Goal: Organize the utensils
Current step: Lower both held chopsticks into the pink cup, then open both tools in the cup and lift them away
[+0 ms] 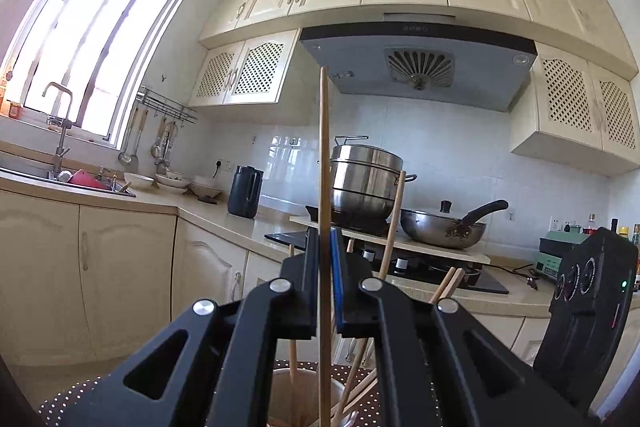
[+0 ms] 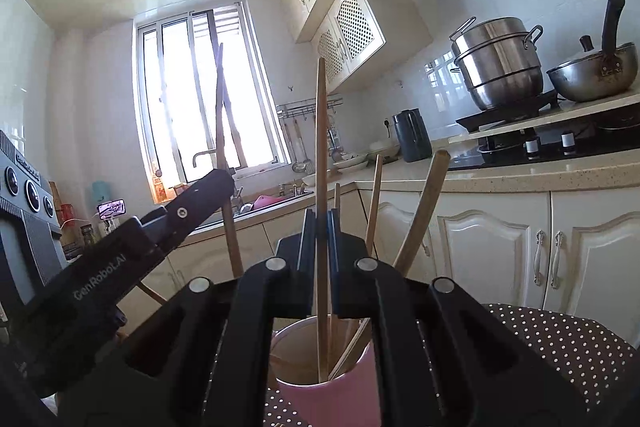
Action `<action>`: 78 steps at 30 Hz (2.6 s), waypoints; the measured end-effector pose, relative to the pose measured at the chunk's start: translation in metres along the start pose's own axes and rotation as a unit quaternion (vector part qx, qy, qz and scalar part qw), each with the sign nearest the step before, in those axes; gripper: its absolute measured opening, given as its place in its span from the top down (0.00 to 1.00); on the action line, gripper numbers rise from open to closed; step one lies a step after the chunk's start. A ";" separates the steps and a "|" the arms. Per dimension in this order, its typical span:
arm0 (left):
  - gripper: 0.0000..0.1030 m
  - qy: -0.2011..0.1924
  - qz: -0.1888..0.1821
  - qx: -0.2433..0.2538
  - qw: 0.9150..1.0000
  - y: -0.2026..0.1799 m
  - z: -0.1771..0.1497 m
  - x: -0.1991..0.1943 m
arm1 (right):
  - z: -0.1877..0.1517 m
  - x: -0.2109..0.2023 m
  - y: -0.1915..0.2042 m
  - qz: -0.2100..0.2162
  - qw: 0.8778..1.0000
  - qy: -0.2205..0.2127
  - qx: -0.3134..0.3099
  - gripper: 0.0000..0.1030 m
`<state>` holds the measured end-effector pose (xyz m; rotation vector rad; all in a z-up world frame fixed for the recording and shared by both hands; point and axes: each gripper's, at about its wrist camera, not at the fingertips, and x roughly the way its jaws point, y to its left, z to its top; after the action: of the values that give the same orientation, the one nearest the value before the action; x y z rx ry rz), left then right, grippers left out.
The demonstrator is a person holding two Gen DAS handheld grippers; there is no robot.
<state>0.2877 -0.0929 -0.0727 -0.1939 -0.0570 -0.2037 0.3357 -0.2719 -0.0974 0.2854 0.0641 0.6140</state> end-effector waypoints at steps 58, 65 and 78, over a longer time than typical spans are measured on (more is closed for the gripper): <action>0.51 0.152 -0.024 0.046 0.987 0.002 0.045 -0.056 | 0.013 -0.063 0.071 -0.099 0.992 0.069 -0.026 0.54; 0.49 0.233 -0.019 0.079 0.969 0.015 0.025 -0.090 | -0.010 -0.088 0.093 -0.137 0.984 0.116 -0.015 0.53; 0.65 0.477 -0.039 0.077 0.875 0.046 -0.086 -0.109 | -0.082 -0.098 0.102 -0.170 0.951 0.258 0.027 0.53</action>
<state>0.1939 -0.0442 -0.1735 0.0862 0.9070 -0.3575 0.1867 -0.2291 -0.1495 0.1546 0.6230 0.3286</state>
